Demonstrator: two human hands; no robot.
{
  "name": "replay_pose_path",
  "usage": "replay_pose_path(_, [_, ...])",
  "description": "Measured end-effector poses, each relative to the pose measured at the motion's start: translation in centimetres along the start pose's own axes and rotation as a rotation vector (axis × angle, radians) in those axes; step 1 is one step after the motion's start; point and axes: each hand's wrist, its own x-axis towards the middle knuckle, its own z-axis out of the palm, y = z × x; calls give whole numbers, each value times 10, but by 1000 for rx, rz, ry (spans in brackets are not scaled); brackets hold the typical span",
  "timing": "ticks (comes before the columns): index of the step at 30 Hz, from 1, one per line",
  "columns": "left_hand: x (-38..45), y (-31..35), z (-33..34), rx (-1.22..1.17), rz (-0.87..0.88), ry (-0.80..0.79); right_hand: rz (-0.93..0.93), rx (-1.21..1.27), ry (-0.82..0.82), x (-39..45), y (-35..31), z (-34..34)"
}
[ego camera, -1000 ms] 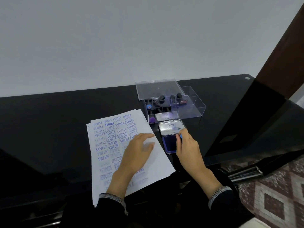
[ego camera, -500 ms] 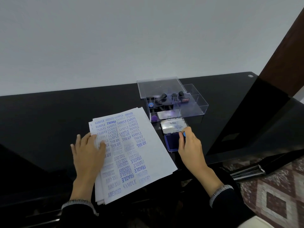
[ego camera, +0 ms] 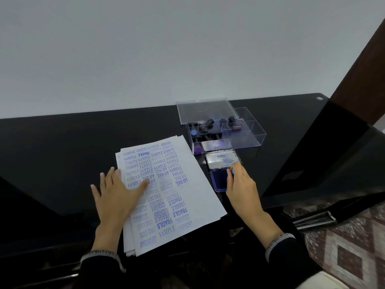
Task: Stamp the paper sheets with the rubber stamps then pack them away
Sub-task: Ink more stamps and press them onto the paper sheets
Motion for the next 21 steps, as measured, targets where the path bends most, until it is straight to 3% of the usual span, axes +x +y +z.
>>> replay_pose_path(3, [0,0,1,16,2,4,6,-35,0,0,-1,1])
replay_pose_path(9, [2,-2,3,42,8,10,80,164,50,2,0,-4])
replay_pose_path(16, [2,-4,5,51,9,14,-2,-62,10,-1,0,3])
replay_pose_path(21, [2,-5,5,60,16,25,45,70,42,1,-1,-2])
